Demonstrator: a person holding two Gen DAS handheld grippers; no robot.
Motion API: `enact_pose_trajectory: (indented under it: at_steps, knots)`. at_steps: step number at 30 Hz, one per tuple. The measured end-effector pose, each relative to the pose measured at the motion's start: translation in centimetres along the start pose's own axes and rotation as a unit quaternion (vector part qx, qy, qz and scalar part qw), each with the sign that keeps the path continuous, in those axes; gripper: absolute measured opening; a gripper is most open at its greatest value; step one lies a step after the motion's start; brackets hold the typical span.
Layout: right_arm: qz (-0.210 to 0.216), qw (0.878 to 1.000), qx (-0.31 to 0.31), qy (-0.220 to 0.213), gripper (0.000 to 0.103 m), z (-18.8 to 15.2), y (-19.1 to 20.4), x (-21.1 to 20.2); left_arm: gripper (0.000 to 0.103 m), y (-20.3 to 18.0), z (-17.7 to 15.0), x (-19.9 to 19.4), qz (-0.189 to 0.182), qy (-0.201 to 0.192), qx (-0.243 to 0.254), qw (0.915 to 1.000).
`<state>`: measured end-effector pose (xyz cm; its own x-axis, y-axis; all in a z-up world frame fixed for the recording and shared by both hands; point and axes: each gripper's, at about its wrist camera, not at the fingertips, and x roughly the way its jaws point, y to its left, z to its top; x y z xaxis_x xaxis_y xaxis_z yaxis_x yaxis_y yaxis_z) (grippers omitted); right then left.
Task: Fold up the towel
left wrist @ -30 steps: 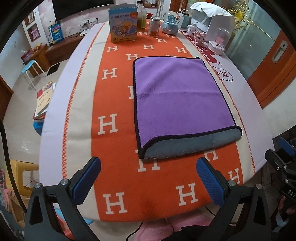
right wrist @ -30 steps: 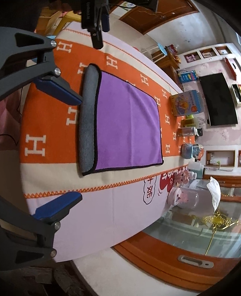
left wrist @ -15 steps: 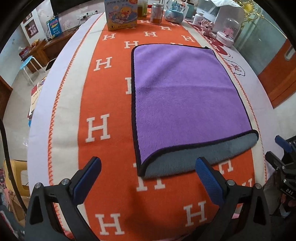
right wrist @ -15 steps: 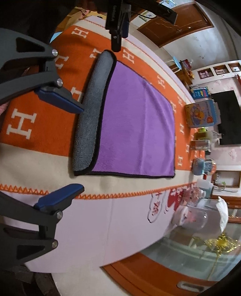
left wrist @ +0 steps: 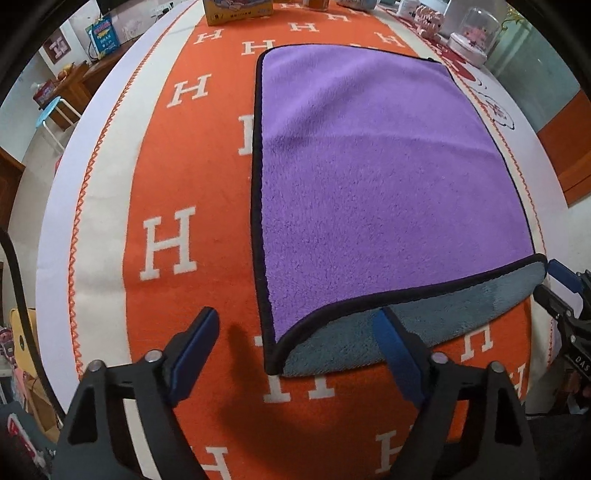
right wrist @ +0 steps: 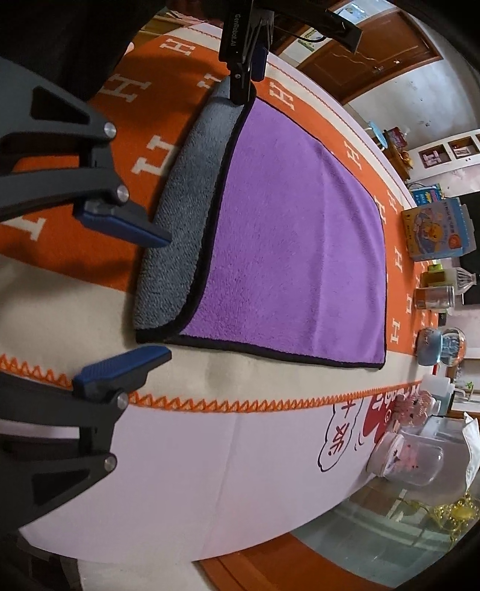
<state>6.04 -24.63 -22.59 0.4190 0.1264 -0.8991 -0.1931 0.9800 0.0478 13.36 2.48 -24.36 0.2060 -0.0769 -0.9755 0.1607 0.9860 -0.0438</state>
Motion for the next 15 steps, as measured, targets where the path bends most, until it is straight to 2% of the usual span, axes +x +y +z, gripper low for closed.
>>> enact_pose_trajectory:
  at_steps: [7, 9, 11, 15]
  knots:
    - [0.0, 1.0, -0.012, 0.006, 0.034, 0.2, -0.2, 0.5, 0.059, -0.6, -0.3, 0.3, -0.008, 0.005, 0.007, 0.9999]
    - [-0.002, 1.0, -0.012, 0.009, 0.028, 0.2, -0.3, 0.5, 0.051, -0.9, -0.4, 0.1, -0.007, 0.002, 0.009, 0.9999]
    - [-0.005, 1.0, -0.012, 0.011, 0.018, 0.1, -0.5, 0.4, 0.041, -1.1, -0.5, 0.0, -0.007, 0.0, 0.012, 0.9999]
    - [-0.007, 1.0, -0.006, 0.01, 0.01, 0.2, -0.8, 0.2, 0.025, -1.2, -0.7, -0.3, -0.002, -0.003, 0.014, 0.9999]
